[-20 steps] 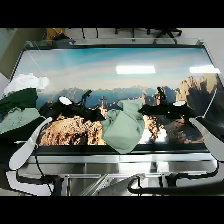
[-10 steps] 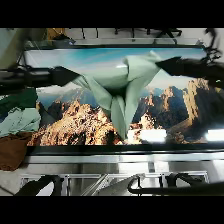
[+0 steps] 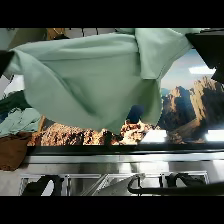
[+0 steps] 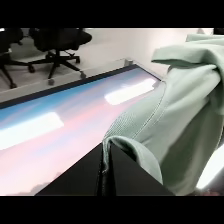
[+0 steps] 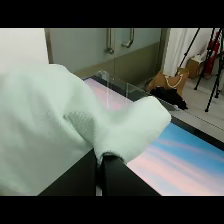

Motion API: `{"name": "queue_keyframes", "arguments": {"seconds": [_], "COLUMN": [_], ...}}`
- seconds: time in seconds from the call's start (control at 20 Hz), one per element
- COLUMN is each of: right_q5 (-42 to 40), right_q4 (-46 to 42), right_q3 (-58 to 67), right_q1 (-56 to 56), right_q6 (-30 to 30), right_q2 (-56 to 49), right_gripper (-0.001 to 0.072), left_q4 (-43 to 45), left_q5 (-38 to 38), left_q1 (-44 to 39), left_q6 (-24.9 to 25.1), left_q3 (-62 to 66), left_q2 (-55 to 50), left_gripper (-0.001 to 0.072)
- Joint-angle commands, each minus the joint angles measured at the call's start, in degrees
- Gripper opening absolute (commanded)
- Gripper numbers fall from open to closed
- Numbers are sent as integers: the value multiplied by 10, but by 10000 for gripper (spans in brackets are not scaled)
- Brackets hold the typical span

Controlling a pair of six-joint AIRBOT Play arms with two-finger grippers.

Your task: Fold the shirts.

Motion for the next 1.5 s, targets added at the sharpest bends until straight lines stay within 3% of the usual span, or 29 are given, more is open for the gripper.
{"name": "queue_keyframes", "arguments": {"seconds": [0.0, 0.2, 0.55, 0.6, 0.65, 0.7, 0.75, 0.8, 0.85, 0.9, 1.05, 1.25, 1.35, 1.45], "right_q5": [17, 36, -70, -71, -70, -68, -57, -37, -19, 5, 95, 119, 100, 76], "right_q4": [4, 24, 28, 36, 43, 42, 39, 27, 0, -52, -260, -287, -287, -275], "right_q3": [2, 2, 3, 3, 3, 3, 3, 3, 3, 3, -17, -195, -319, -419], "right_q1": [1, 34, 149, 152, 151, 145, 134, 116, 94, 66, -12, -79, -84, -73], "right_q6": [-1, -11, -14, -14, -10, -5, -5, 3, 40, 96, 223, 245, 271, 271], "right_q2": [-42, -223, -584, -609, -619, -616, -604, -583, -558, -530, -447, -307, -233, -184], "right_gripper": [21, 21, 22, 40, 146, 245, 281, 288, 302, 304, 305, 308, 592, 599], "left_q4": [17, 19, 21, 20, 21, 20, 22, 28, 39, 49, 64, 63, 62, 60], "left_q5": [10, 45, 142, 157, 170, 170, 155, 129, 100, 70, -2, -40, -38, -40], "left_q1": [19, 19, 19, 21, 25, 33, 43, 56, 71, 85, 122, 132, 125, 123], "left_q6": [0, 35, 121, 123, 125, 125, 125, 125, 125, 119, 114, 114, 115, 115], "left_q3": [-90, -208, -298, -297, -292, -279, -258, -236, -211, -187, -144, -175, -201, -216], "left_q2": [21, -73, -341, -374, -399, -421, -443, -459, -475, -488, -514, -529, -528, -528], "left_gripper": [12, 13, 14, 13, 14, 17, 19, 206, 666, 698, 698, 698, 698, 697]}}
